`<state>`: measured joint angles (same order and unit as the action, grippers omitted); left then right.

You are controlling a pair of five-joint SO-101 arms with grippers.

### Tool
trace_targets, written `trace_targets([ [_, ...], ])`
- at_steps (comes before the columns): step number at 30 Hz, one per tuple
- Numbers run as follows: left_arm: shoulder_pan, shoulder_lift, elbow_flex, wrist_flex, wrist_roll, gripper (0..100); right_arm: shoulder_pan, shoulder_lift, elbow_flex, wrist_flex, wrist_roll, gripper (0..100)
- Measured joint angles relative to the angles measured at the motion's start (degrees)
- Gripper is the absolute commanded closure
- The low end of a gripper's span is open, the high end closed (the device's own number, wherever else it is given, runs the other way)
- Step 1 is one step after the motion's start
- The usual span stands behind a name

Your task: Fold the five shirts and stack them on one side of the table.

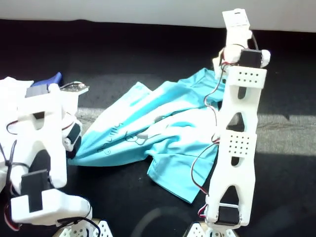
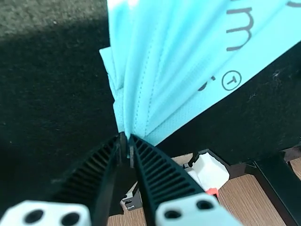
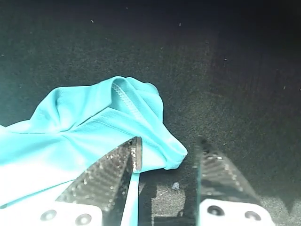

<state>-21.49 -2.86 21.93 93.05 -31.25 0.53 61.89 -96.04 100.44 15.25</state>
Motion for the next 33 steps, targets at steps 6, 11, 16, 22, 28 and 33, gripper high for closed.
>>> trace_targets([
  [6,0.0,-6.59,-1.05,-2.55,-0.26,95,-1.23,0.0,6.86,0.0,-0.09,80.9],
  [11,0.0,-8.18,-7.12,-2.73,-0.26,81,-0.88,0.09,12.84,-2.37,-0.18,76.3],
  [16,0.0,-8.18,-13.36,-4.31,-0.26,80,1.41,0.0,12.75,-4.13,-3.6,76.3],
  [22,1.05,-8.18,-16.53,-10.99,3.69,79,3.6,0.0,12.75,-5.01,-8.97,76.3],
  [28,9.05,0.18,-20.57,-21.98,16.53,79,3.43,0.0,12.75,-5.01,-9.41,76.3],
  [33,15.74,17.32,-33.67,-22.15,24.44,79,3.43,0.0,12.75,-2.99,-9.41,76.3],
])
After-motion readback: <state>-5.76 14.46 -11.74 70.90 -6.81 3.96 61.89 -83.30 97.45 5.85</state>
